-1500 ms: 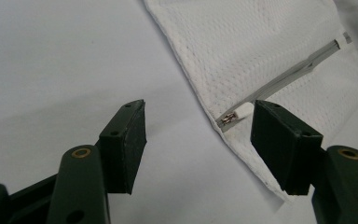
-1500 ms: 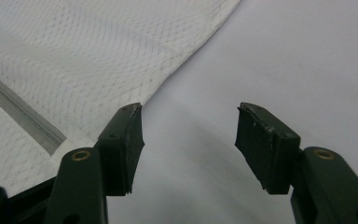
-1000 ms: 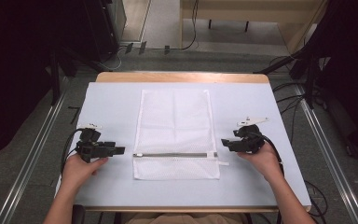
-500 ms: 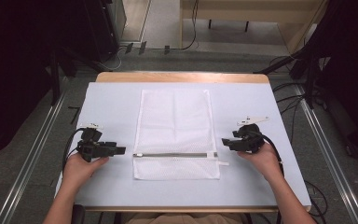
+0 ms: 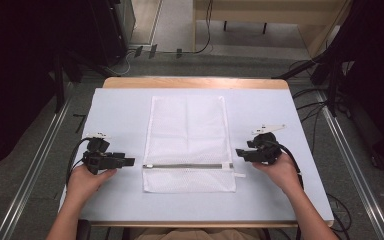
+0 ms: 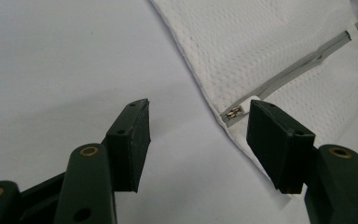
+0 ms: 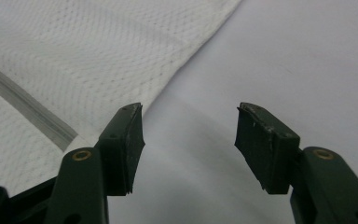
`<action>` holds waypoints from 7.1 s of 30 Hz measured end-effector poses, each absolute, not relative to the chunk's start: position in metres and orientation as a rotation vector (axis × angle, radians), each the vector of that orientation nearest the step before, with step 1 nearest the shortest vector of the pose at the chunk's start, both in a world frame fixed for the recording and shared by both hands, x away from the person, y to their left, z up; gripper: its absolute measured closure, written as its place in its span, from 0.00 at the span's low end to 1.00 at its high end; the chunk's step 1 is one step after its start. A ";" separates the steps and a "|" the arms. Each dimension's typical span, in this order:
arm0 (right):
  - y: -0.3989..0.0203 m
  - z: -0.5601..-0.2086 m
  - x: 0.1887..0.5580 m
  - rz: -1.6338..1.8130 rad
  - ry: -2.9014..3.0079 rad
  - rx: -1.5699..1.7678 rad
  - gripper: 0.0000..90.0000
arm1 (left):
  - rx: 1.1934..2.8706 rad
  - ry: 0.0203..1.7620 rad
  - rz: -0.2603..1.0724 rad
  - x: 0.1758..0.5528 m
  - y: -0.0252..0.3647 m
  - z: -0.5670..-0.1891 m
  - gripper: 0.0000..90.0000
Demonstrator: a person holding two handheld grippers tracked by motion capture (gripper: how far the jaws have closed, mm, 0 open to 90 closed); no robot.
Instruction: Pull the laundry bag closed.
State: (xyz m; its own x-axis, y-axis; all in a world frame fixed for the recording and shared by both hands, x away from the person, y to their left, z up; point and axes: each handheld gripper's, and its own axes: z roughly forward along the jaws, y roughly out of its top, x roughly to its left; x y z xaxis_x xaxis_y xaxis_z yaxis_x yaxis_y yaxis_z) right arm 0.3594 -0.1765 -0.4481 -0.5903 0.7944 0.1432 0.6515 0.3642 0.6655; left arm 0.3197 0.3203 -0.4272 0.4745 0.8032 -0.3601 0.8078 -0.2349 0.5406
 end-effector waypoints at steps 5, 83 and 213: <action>-0.168 -0.442 0.355 1.053 2.438 1.258 0.47 | 2.048 1.317 -0.001 0.316 0.319 -0.424 0.44; -0.023 -0.416 0.355 1.094 2.685 0.913 0.52 | 2.034 1.332 0.027 0.309 0.327 -0.425 0.46; 0.090 -0.424 0.343 1.243 2.846 0.669 0.97 | 2.161 1.130 -0.121 0.312 0.298 -0.433 0.67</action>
State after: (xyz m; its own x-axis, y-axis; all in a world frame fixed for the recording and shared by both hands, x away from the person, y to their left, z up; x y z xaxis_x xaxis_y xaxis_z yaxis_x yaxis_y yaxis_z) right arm 0.3431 0.0902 -0.4236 -0.9106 0.3634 0.1969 0.3914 0.6051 0.6933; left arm 0.3115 0.2976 -0.4335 0.6174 0.6911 -0.3756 0.7549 -0.3865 0.5298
